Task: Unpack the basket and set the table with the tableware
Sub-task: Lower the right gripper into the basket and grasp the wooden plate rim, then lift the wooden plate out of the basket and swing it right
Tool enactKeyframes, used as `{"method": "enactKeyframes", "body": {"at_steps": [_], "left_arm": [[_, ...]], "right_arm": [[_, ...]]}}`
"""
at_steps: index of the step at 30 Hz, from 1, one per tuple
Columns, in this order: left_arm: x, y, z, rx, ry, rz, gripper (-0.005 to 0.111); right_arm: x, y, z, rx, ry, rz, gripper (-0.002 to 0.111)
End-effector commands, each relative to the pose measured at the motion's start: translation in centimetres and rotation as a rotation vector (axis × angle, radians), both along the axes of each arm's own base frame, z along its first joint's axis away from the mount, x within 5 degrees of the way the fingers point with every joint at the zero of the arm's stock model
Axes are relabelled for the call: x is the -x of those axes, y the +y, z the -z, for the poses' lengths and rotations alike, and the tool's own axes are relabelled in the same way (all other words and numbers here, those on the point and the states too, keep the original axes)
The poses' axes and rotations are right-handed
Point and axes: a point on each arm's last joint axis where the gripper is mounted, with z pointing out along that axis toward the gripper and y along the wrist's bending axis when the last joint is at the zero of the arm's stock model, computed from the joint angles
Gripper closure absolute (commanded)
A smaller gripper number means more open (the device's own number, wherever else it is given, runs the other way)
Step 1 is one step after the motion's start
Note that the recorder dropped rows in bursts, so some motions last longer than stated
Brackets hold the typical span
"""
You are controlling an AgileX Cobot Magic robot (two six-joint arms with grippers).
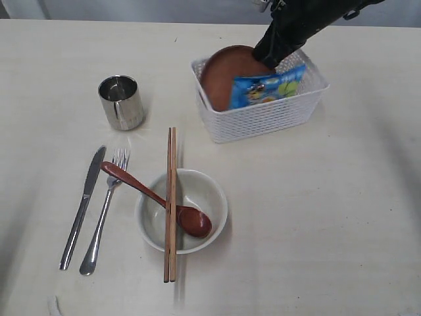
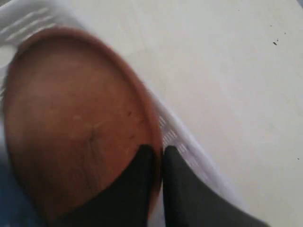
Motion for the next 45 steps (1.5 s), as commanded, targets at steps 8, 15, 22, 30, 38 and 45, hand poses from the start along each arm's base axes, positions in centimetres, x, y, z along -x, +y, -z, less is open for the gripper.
{"method": "enactKeyframes", "body": {"at_steps": [8, 15, 22, 30, 38, 45], "left_arm": [[0.0, 0.0, 0.0, 0.003, -0.007, -0.002, 0.107], [0.0, 0.0, 0.0, 0.003, -0.007, -0.002, 0.107], [0.0, 0.0, 0.0, 0.003, -0.007, -0.002, 0.107], [0.0, 0.0, 0.0, 0.003, -0.007, -0.002, 0.107], [0.0, 0.0, 0.0, 0.003, -0.007, -0.002, 0.107], [0.0, 0.0, 0.0, 0.003, -0.007, -0.002, 0.107]], "right_arm": [[-0.8, -0.5, -1.9, -0.008, -0.081, 0.137, 0.109], [-0.5, -1.5, -5.2, 0.048, -0.18, 0.19, 0.109], [-0.3, -3.2, -7.5, 0.171, -0.262, 0.308, 0.109], [-0.2, -5.0, -10.0, 0.218, -0.332, 0.54, 0.109], [0.8, -6.2, -13.4, 0.188, -0.411, 0.702, 0.109], [2.7, -6.1, -16.3, 0.058, -0.376, 0.755, 0.109]]}}
